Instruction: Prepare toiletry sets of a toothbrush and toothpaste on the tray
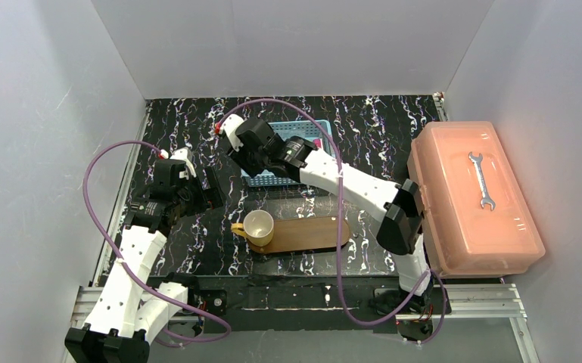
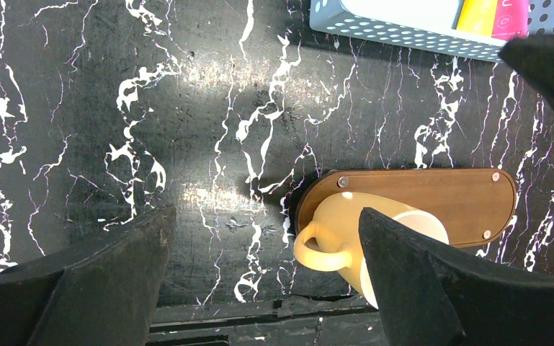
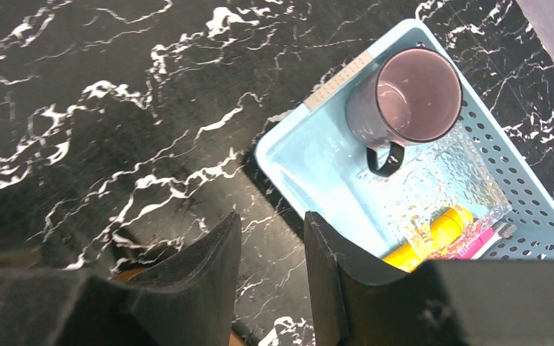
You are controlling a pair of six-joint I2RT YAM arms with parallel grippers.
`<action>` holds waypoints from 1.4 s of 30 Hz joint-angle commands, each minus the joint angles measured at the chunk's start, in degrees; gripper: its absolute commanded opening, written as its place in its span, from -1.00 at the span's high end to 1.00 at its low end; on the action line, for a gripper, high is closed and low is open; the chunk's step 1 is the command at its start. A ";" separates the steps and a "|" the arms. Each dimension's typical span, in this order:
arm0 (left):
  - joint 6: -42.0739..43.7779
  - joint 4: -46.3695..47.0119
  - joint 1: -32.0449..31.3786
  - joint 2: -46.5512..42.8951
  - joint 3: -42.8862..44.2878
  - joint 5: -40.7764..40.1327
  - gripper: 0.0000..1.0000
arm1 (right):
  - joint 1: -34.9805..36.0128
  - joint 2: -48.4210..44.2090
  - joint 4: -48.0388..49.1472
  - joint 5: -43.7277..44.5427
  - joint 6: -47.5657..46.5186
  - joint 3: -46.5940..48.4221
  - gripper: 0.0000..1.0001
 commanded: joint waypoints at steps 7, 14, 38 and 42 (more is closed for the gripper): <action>0.17 -1.49 -0.04 -0.54 0.03 -0.40 -0.96 | -5.67 8.28 -1.73 1.28 0.33 11.28 0.09; 0.21 -1.49 0.02 -0.25 0.02 -0.20 -0.96 | -7.85 12.98 1.74 -0.28 0.01 13.69 0.08; 0.21 -1.49 -0.02 1.13 0.25 0.28 -0.95 | -11.53 23.36 14.93 -2.33 -4.36 16.79 0.03; 0.19 -1.48 -0.06 1.50 0.31 0.33 -0.96 | -11.77 24.81 15.97 -2.40 -5.00 17.78 0.01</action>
